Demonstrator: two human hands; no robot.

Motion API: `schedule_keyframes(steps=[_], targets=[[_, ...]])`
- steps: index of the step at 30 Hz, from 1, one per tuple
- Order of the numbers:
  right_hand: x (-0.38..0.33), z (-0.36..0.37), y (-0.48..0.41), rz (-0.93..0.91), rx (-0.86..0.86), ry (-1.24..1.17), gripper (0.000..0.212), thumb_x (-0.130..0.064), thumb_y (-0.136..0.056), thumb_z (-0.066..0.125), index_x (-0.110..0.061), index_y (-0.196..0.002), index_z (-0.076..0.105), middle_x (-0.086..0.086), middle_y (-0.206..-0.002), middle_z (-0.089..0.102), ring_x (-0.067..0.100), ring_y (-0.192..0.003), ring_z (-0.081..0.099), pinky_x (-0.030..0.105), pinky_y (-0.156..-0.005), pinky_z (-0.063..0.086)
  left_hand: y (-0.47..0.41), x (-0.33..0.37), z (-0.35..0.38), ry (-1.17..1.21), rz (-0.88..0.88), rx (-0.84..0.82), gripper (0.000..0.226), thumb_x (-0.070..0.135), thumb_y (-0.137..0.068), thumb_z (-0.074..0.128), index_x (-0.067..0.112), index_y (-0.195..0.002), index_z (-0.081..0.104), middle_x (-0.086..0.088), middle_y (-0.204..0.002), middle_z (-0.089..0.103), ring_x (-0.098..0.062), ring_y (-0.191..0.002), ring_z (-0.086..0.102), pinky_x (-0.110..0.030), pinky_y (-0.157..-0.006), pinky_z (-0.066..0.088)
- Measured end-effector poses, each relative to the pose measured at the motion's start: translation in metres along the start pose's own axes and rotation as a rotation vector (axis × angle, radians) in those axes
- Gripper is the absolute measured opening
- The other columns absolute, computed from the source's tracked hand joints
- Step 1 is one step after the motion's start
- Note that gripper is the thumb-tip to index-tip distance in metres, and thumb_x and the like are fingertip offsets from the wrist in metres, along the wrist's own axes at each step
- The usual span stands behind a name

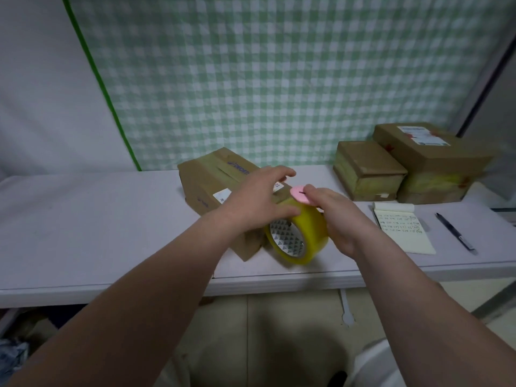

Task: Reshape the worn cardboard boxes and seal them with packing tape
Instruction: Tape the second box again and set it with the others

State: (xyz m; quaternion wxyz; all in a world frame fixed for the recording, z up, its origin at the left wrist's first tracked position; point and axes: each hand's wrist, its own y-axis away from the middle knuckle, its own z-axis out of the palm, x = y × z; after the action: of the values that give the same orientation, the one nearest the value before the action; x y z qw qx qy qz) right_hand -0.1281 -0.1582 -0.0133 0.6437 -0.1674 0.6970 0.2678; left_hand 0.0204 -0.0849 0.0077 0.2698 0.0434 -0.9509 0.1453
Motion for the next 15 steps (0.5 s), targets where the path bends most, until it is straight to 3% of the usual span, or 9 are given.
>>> schedule_keyframes(steps=[2, 5, 8, 11, 13, 15], targets=[[0.002, -0.003, -0.002, 0.019, 0.044, -0.082, 0.028, -0.035, -0.097, 0.052, -0.015, -0.112, 0.064, 0.0, -0.102, 0.068, 0.018, -0.086, 0.063, 0.032, -0.076, 0.049, -0.002, -0.01, -0.001, -0.084, -0.05, -0.154, 0.072, 0.053, -0.082, 0.064, 0.029, -0.144, 0.036, 0.006, -0.147, 0.039, -0.012, -0.135, 0.034, -0.031, -0.111, 0.028], [0.007, -0.01, -0.005, 0.069, 0.122, -0.241, 0.025, -0.029, -0.093, 0.058, -0.012, -0.11, 0.064, -0.001, -0.092, 0.067, 0.017, -0.078, 0.062, 0.03, -0.065, 0.048, -0.001, -0.022, 0.006, -0.086, -0.101, -0.328, 0.073, 0.073, -0.081, 0.041, 0.041, -0.145, 0.03, 0.011, -0.154, 0.028, -0.014, -0.143, 0.022, -0.046, -0.116, 0.016], [0.016, -0.018, -0.011, 0.107, 0.195, -0.345, 0.025, -0.018, -0.088, 0.063, -0.004, -0.108, 0.064, 0.004, -0.081, 0.064, 0.012, -0.063, 0.058, 0.025, -0.056, 0.05, -0.002, -0.027, 0.013, -0.135, -0.119, -0.316, 0.08, 0.082, -0.069, 0.026, 0.05, -0.142, 0.03, 0.012, -0.156, 0.025, -0.015, -0.145, 0.017, -0.055, -0.115, 0.008], [0.025, -0.022, -0.013, 0.109, 0.221, -0.31, 0.004, -0.005, -0.088, 0.059, -0.006, -0.092, 0.06, 0.011, -0.077, 0.06, 0.016, -0.059, 0.056, 0.025, -0.054, 0.051, -0.003, -0.027, 0.014, -0.144, -0.128, -0.319, 0.076, 0.077, -0.072, 0.026, 0.05, -0.142, 0.029, 0.012, -0.156, 0.023, -0.014, -0.145, 0.015, -0.055, -0.114, 0.006], [0.03, -0.022, -0.014, 0.112, 0.241, -0.237, 0.018, 0.001, -0.089, 0.052, -0.017, -0.09, 0.048, 0.01, -0.073, 0.057, 0.018, -0.058, 0.054, 0.027, -0.05, 0.047, -0.002, -0.027, 0.014, -0.149, -0.121, -0.329, 0.075, 0.076, -0.072, 0.025, 0.05, -0.142, 0.029, 0.011, -0.156, 0.022, -0.014, -0.145, 0.014, -0.056, -0.114, 0.006], [0.031, -0.019, -0.01, 0.096, 0.195, -0.098, 0.021, 0.003, -0.09, 0.046, -0.017, -0.09, 0.051, 0.008, -0.065, 0.053, 0.018, -0.055, 0.047, 0.027, -0.05, 0.041, -0.002, -0.028, 0.015, -0.155, -0.122, -0.33, 0.075, 0.077, -0.072, 0.025, 0.05, -0.142, 0.028, 0.011, -0.157, 0.022, -0.013, -0.145, 0.014, -0.057, -0.113, 0.005]])
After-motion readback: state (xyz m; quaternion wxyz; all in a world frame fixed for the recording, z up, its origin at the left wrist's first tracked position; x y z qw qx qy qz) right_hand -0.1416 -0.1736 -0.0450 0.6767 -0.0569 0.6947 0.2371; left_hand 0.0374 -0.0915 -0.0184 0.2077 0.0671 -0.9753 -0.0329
